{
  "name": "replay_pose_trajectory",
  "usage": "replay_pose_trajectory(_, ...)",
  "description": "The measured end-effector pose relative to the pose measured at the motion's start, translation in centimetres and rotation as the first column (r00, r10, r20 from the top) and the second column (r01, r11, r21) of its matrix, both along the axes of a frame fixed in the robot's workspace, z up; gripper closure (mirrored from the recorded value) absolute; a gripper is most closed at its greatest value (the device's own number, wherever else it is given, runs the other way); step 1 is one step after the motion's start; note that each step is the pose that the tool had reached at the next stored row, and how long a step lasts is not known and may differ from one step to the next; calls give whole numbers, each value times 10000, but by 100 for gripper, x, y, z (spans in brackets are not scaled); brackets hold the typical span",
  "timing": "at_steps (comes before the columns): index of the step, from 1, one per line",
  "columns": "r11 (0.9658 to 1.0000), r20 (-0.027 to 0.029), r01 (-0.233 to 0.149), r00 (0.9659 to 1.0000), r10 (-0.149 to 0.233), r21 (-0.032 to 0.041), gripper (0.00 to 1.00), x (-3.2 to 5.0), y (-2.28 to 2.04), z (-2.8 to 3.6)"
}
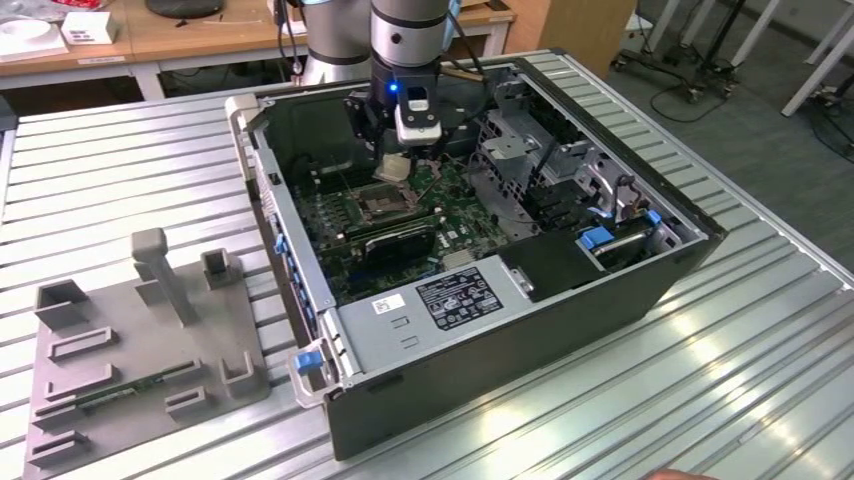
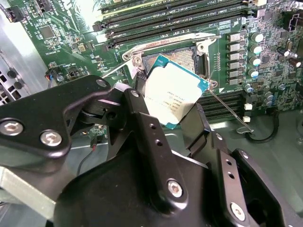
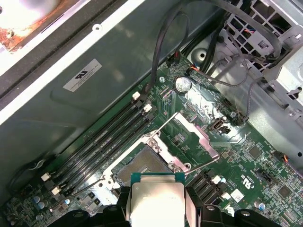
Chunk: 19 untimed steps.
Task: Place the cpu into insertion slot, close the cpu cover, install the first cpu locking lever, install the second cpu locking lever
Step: 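Place the cpu into insertion slot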
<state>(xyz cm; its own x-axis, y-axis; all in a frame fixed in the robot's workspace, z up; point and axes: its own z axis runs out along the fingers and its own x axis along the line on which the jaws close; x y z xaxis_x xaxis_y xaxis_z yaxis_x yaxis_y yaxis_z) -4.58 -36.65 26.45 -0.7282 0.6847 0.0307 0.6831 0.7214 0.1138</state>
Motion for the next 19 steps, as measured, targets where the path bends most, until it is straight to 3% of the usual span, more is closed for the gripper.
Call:
replay_pose_trajectory(6,9999,-1,107,9999,-107,0,46,0,0,-1)
replay_pose_trajectory(11,9964,0,848,9964,-848,1,46,0,0,-7)
replay_pose_trajectory(15,9875,-1,1573,9875,-1573,0,46,0,0,-11)
replay_pose_trajectory(19,9737,-1,2279,9737,-2279,1,46,0,0,-16)
